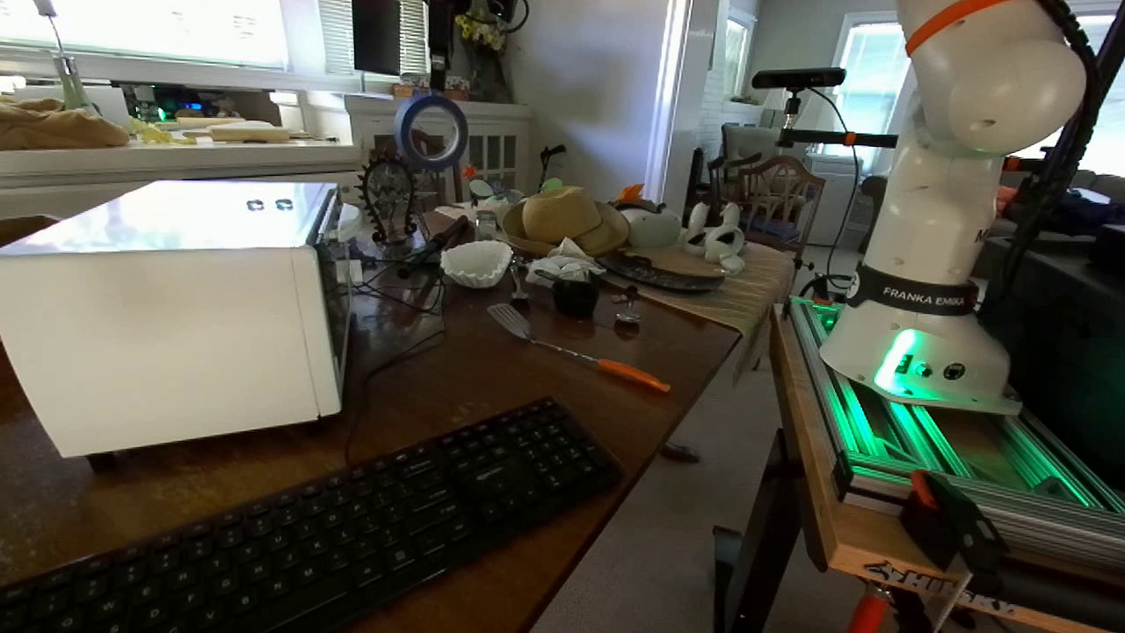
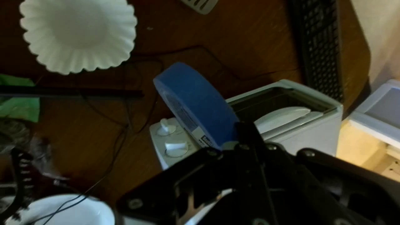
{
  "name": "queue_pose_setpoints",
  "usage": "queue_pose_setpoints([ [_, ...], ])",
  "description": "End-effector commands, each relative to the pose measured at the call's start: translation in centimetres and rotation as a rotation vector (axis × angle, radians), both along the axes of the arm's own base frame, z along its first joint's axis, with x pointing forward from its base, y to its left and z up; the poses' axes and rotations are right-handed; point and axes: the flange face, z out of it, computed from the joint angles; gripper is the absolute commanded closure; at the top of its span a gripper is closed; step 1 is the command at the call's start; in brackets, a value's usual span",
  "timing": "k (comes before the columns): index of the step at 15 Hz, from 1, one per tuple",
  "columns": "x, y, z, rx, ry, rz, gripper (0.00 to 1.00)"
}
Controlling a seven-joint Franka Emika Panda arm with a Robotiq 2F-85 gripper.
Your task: Put the blue masking tape on the table.
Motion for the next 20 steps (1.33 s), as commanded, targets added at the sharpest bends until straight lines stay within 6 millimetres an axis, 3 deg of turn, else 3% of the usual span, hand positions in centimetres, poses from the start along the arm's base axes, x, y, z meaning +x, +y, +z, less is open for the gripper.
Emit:
queue_pose_setpoints([
  [1, -0.8, 0.6, 0.5, -0.105, -0.155, -0.075, 1.00],
  [6, -0.8, 1.0, 0.0, -0.237, -0.401, -0.184, 1.00],
  [10, -2.0, 1.6, -1.4, -0.368, -0.553, -0.277, 1.00],
  [16, -5.2, 0.5, -3.3, -0.644, -0.469, -0.300, 1.00],
  [20, -7.2, 0.8, -3.6, -0.706, -0.374, -0.226, 1.00],
])
